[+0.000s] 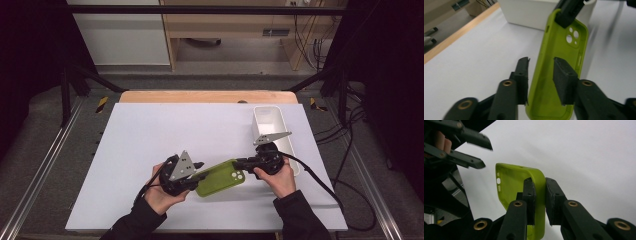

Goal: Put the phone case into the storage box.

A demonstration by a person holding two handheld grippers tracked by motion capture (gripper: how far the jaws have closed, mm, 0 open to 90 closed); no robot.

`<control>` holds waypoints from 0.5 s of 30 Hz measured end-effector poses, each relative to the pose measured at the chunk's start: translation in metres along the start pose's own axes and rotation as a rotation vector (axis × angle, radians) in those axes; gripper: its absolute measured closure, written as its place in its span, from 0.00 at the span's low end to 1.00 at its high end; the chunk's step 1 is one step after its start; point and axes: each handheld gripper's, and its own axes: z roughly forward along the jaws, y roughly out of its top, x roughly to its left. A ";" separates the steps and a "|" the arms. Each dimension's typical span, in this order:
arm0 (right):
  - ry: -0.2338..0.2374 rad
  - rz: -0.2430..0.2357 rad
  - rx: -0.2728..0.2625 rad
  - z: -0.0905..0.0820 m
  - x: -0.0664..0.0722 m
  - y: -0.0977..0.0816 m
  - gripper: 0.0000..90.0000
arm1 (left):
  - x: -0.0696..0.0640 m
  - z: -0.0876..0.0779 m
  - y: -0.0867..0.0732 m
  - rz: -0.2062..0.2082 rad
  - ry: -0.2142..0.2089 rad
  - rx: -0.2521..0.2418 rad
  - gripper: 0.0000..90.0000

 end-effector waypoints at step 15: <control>-0.041 -0.056 -0.039 -0.013 0.002 0.001 0.89 | 0.044 -0.022 -0.019 -0.218 0.053 -0.150 0.21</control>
